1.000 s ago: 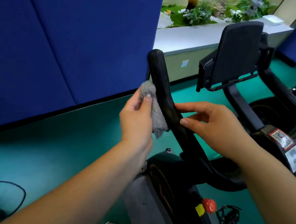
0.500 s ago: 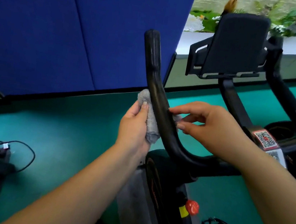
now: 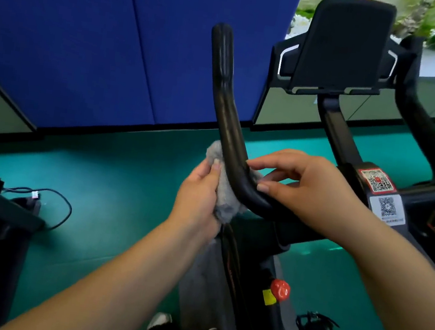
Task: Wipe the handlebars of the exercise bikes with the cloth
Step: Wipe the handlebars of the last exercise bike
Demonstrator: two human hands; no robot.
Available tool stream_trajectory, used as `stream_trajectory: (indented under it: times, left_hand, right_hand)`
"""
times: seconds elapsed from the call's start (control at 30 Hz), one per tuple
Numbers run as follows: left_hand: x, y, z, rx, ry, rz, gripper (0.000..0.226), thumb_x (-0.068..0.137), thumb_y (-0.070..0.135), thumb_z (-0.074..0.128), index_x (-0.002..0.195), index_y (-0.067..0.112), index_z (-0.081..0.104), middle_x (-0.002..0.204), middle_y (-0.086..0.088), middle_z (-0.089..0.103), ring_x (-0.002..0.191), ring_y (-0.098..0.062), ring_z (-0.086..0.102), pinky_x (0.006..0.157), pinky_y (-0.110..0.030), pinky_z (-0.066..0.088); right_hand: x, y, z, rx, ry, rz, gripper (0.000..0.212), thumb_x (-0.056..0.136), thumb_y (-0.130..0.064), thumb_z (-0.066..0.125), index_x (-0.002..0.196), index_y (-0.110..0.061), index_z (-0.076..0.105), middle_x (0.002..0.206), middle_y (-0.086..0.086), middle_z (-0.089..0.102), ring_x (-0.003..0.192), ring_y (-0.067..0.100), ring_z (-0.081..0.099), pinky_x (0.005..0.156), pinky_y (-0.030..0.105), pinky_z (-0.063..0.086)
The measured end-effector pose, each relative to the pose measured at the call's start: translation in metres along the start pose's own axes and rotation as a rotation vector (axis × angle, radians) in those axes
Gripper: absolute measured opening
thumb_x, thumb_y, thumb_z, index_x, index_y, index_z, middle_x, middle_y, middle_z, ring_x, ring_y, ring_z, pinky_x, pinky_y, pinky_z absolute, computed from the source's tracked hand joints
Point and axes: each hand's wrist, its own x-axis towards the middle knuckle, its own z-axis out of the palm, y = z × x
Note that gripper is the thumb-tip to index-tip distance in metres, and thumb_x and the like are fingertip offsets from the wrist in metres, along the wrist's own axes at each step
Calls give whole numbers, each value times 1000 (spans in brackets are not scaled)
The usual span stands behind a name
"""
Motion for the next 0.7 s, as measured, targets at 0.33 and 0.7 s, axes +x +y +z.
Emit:
stream_trajectory:
  times: [0.33, 0.7]
  left_hand:
    - [9, 16, -1, 10, -66, -81, 26, 100, 13, 40, 118, 3, 56, 103, -19, 64, 81, -24, 65, 73, -35, 57]
    - [-27, -11, -8, -13, -130, -204, 22, 99, 4, 39, 107, 1, 60, 91, -18, 70, 76, -25, 71, 69, -38, 60]
  right_hand:
    - [-27, 8, 6, -122, 124, -1, 31, 83, -8, 72, 103, -31, 72, 97, -19, 68, 93, -2, 63, 87, 13, 47]
    - [-55, 46, -28, -450, 485, 27, 35, 82, -13, 71, 116, -22, 69, 137, 1, 49, 129, 21, 39, 109, 28, 25]
